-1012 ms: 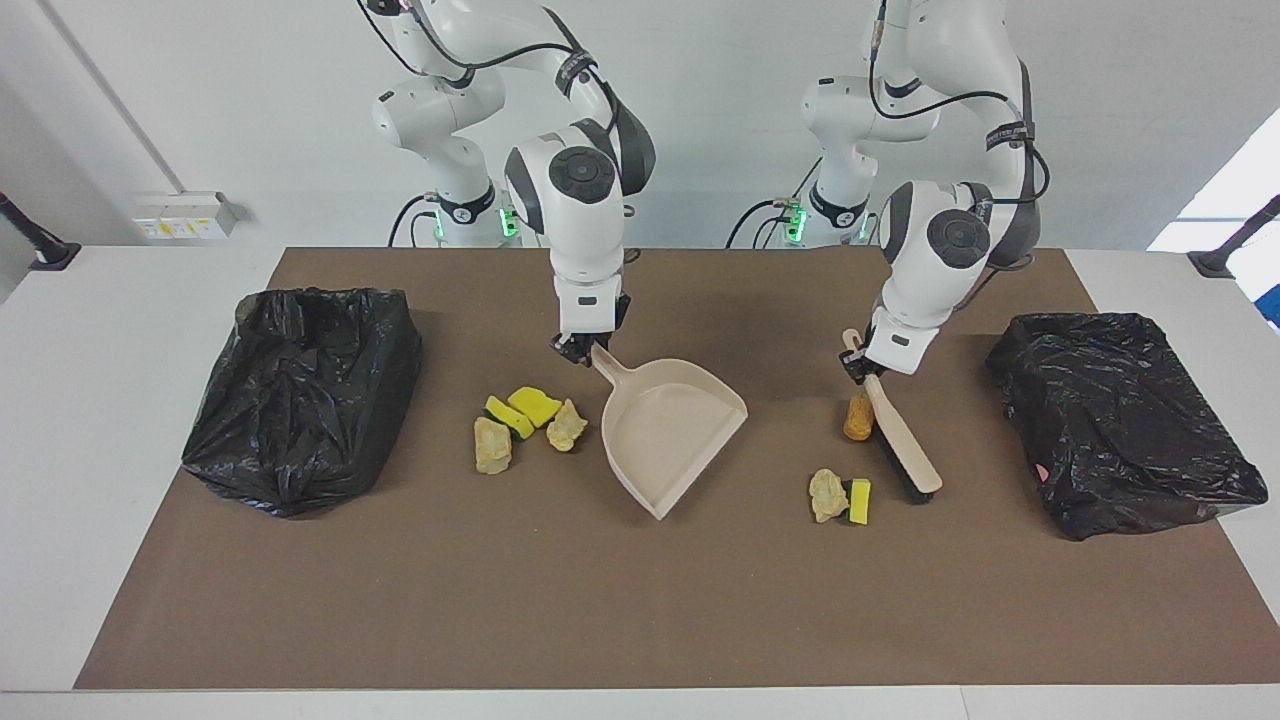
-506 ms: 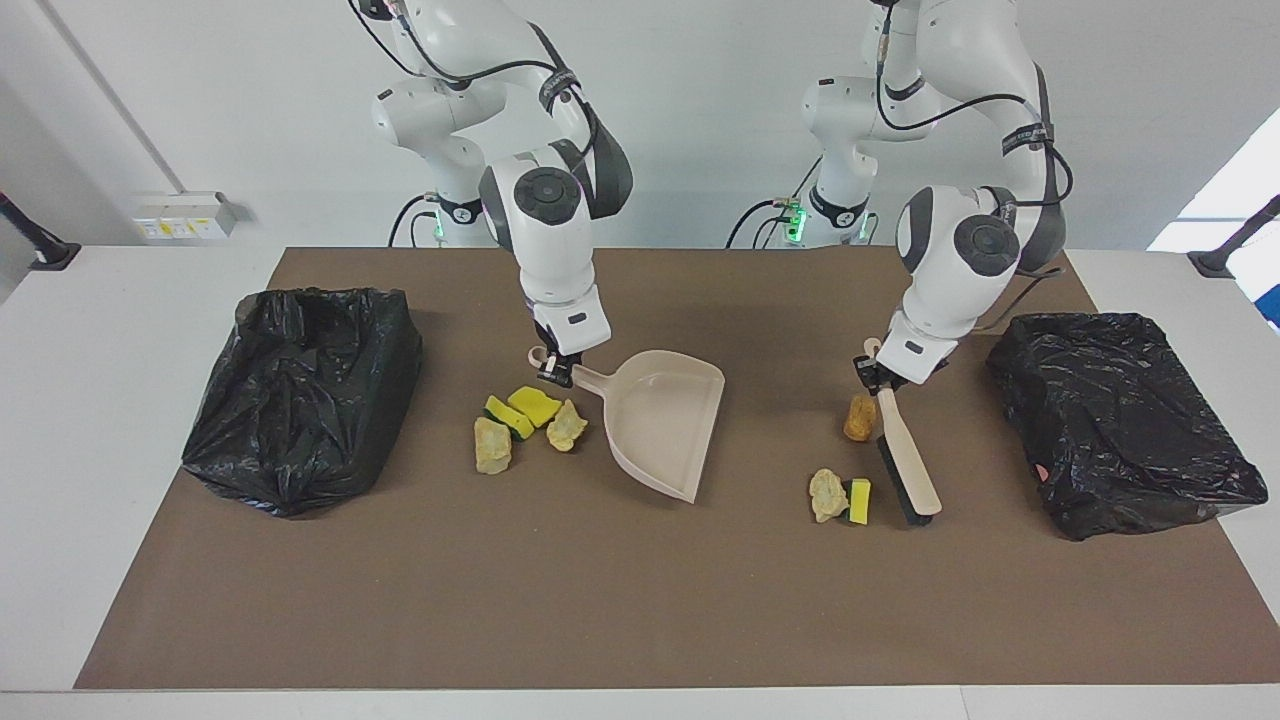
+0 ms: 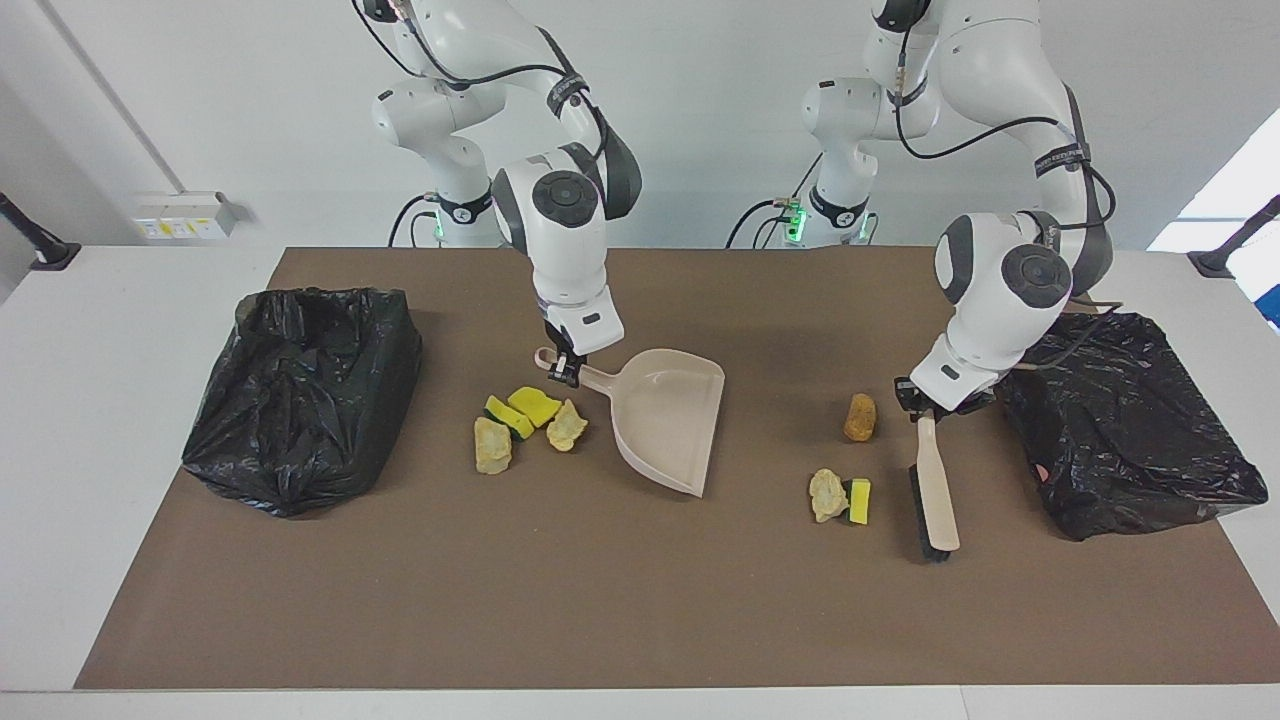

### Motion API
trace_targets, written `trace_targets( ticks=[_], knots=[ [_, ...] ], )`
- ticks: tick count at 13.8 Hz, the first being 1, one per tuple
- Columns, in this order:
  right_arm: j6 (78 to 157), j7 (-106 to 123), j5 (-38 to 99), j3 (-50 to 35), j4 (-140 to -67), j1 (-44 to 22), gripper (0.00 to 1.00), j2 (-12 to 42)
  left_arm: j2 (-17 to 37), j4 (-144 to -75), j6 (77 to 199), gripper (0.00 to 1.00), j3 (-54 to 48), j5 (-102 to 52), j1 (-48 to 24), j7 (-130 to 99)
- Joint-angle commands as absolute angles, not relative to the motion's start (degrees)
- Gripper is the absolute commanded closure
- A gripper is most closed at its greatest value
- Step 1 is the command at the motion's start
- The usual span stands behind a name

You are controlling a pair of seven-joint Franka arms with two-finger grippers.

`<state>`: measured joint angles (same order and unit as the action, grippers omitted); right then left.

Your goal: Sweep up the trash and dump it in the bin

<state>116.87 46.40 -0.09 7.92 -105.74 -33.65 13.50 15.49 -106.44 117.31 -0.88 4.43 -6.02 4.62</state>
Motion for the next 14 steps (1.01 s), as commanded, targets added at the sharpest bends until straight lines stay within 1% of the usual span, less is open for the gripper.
trace_targets(
  ticks=[1,3,7,10,14],
  knots=[
    [119.26,47.81,-0.7,7.73,-106.96,-33.4,1.0,13.27,16.87,-104.5,117.07,1.0,-1.23,5.28,-6.06,8.43],
    [119.18,47.81,-0.7,7.73,-106.96,-33.4,1.0,13.18,16.96,-104.94,118.29,1.0,-1.49,4.84,-6.76,8.53],
    [119.35,47.64,-0.7,7.65,-107.4,-33.57,1.0,13.27,16.35,-105.91,118.13,1.0,-1.58,4.66,-10.45,8.7],
    [119.36,47.55,-0.7,7.65,-107.4,-34.37,1.0,13.36,15.03,-108.63,118.39,1.0,-2.02,3.35,-13.09,13.69],
    [119.7,47.55,-0.7,7.65,-107.49,-34.37,1.0,13.36,13.1,-111.61,117.95,1.0,-2.11,-2.72,-16.34,18.72]
  ],
)
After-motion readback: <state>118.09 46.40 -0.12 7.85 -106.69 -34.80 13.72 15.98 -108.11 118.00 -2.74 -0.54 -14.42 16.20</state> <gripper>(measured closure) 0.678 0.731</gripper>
